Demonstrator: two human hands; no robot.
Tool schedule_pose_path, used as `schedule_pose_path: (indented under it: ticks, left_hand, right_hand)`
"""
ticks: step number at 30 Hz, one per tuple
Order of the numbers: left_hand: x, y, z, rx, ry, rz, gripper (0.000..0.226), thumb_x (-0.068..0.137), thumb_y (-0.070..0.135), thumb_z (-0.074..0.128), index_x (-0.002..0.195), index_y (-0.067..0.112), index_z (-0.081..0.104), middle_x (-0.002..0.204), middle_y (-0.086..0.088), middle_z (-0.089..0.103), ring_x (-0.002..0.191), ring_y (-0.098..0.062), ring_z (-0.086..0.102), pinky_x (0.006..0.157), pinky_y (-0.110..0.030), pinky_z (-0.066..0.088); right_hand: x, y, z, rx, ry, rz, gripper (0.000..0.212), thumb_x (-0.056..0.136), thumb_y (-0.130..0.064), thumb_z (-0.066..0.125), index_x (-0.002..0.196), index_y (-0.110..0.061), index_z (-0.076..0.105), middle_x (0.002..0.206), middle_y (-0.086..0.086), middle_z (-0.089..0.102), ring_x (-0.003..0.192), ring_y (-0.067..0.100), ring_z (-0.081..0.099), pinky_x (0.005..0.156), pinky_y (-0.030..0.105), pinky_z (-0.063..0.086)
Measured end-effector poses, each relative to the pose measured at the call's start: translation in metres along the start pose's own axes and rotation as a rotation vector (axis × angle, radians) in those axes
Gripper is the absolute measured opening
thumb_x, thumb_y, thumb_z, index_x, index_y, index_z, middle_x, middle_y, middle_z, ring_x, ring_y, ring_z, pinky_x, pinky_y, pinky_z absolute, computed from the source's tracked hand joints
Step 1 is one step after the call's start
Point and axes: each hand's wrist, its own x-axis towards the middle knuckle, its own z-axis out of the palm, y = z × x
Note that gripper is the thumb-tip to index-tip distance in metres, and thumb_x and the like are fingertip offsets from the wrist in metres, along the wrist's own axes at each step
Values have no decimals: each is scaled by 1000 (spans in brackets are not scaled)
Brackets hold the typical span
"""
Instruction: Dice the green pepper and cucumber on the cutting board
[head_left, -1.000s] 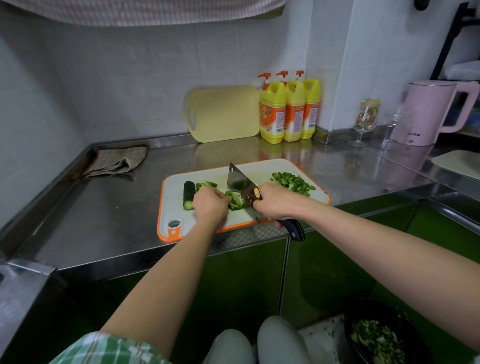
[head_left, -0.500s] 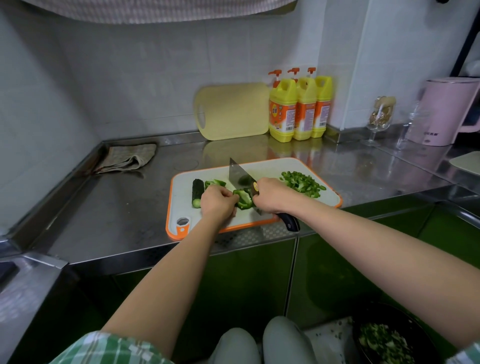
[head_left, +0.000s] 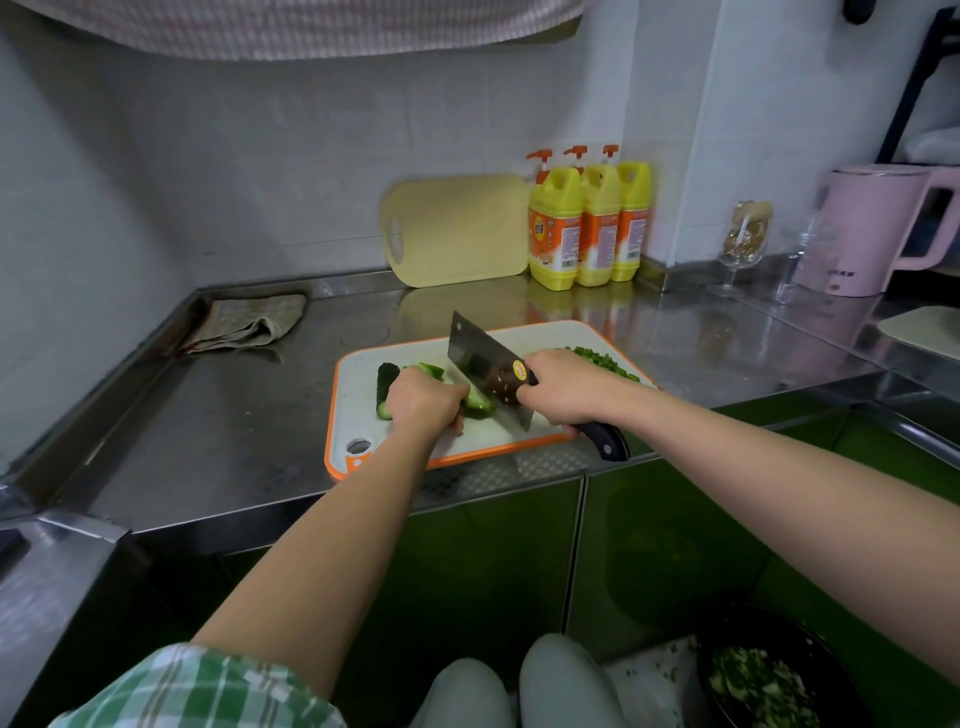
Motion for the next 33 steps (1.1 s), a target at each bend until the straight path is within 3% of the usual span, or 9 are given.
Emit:
schedule_pose_path:
  ticks: [2, 4, 7, 13, 19, 26, 33]
  left_hand:
    - [0, 1, 0, -22, -9, 4, 39, 89, 27, 58, 52, 15, 53, 30, 6, 50, 32, 0, 52, 52, -24, 43]
    - [1, 2, 1, -77, -24, 3, 36, 87, 24, 60, 53, 13, 58, 45, -2, 63, 45, -7, 64, 67, -30, 57]
    - [2, 3, 6, -142, -29, -18, 34, 85, 23, 63, 53, 10, 63, 54, -8, 69, 61, -19, 71, 78, -35, 59]
    - [8, 3, 14, -200, -47, -55, 32, 86, 30, 69, 65, 5, 71, 53, -6, 68, 62, -18, 71, 82, -34, 58]
    - [10, -1, 19, -302, -60, -65, 31, 84, 23, 74, 58, 10, 65, 53, -9, 67, 58, -26, 70, 81, -39, 59]
    - [10, 1, 21, -351, -74, -96, 26, 85, 16, 73, 62, 10, 63, 43, 2, 62, 62, -26, 72, 80, -38, 60]
    - [10, 8, 19, -312, -94, -119, 25, 88, 10, 68, 64, 10, 60, 37, 4, 56, 67, -27, 73, 80, -39, 60]
  right_hand:
    - [-5, 0, -1, -38, -28, -8, 12, 94, -11, 42, 86, -6, 49, 66, 11, 56, 42, 20, 54, 37, 19, 39]
    - [-7, 3, -1, -48, -35, -17, 12, 94, -11, 42, 85, -6, 49, 65, 11, 55, 39, 19, 54, 36, 20, 39]
    - [-6, 5, -3, -58, -23, -24, 13, 94, -11, 42, 85, -6, 49, 65, 11, 55, 39, 19, 54, 34, 18, 37]
    - [-4, 5, -2, -76, -30, -26, 17, 97, -14, 42, 83, -6, 46, 69, 11, 55, 42, 19, 54, 32, 17, 34]
    - [0, 7, -2, -43, -43, -14, 18, 97, -14, 42, 81, -6, 45, 65, 11, 53, 42, 20, 54, 33, 17, 35]
    - [7, 7, -1, 46, -79, -9, 16, 95, -8, 42, 80, -5, 46, 56, 11, 49, 39, 21, 50, 36, 16, 37]
    - [14, 13, 4, 119, -92, 6, 27, 92, -5, 44, 66, -11, 43, 27, -4, 42, 26, 12, 42, 39, 18, 35]
